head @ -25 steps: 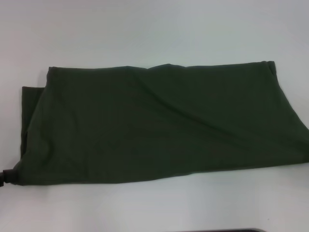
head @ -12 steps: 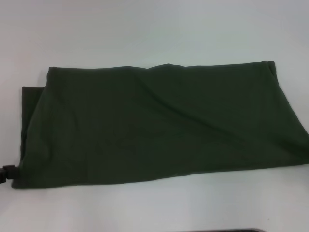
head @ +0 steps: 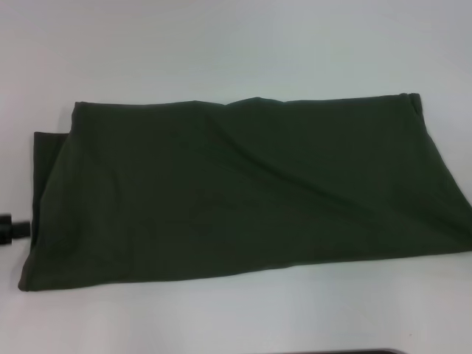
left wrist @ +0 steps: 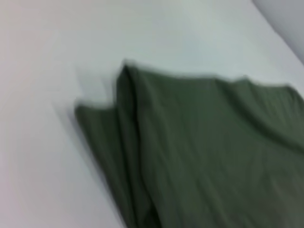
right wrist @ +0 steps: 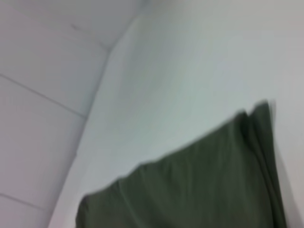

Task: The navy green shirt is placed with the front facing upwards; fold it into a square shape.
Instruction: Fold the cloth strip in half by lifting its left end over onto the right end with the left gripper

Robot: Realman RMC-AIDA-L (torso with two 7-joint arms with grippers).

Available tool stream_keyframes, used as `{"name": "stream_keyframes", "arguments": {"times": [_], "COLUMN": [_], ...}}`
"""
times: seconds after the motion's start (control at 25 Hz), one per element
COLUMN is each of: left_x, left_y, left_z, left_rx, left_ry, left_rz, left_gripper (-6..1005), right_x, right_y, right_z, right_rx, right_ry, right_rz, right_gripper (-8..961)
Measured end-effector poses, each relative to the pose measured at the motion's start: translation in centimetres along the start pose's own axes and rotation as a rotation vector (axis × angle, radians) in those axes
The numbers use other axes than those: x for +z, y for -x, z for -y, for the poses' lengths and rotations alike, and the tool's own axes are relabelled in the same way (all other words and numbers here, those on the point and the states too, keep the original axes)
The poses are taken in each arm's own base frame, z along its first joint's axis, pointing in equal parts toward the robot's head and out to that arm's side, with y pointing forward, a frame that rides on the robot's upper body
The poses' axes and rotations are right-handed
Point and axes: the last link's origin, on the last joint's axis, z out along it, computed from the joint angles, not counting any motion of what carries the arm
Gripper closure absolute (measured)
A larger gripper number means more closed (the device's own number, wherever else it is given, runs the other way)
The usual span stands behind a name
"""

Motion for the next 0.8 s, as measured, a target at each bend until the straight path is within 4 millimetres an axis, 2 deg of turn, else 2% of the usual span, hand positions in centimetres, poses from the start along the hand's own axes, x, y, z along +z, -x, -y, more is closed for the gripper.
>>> {"name": "stream_keyframes", "arguments": {"times": [0.08,0.12,0.16,0.28,0.36,0.4,0.56,0.8], "left_x": [0.2,0.4,0.7,1.6,1.9,2.8,4.0,4.7], "left_y": [-1.2,-1.8,-2.5,-4.4,-4.8,-6.0,-7.2,-8.3], "left_z": [0.2,0.3,0.3,0.2,0.1,0.0,0.0,-0.2], "left_rx": [0.023,0.035,0.051,0.089,0.098,0.125,0.141,0.15], "left_ry": [-0.013,-0.017,-0.02,-0.023,-0.022,-0.023,-0.028,-0.027], "left_rz": [-0.034,-0.047,-0.062,-0.093,-0.098,-0.109,-0.113,-0.133], "left_gripper": [697,578,460,407,372,354,356,359], "right_x": [-0.1,0.0,0.0,0.9,1.7,2.1,3.6,4.6], "right_y": [1.0,1.9,1.9,3.1,4.0,4.6,6.4,8.5], "right_z": [-0.2,-0.6,-0.6,-1.1,-1.5,-1.7,-2.5,-2.9], "right_rx": [-0.009,-0.014,-0.014,-0.021,-0.028,-0.036,-0.067,-0.111], "right_ry": [0.012,0.027,0.027,0.054,0.07,0.076,0.087,0.048], "right_rz": [0.024,0.041,0.041,0.044,0.04,0.037,0.024,0.033], "right_gripper": [329,289,289,289,288,288,284,258]}}
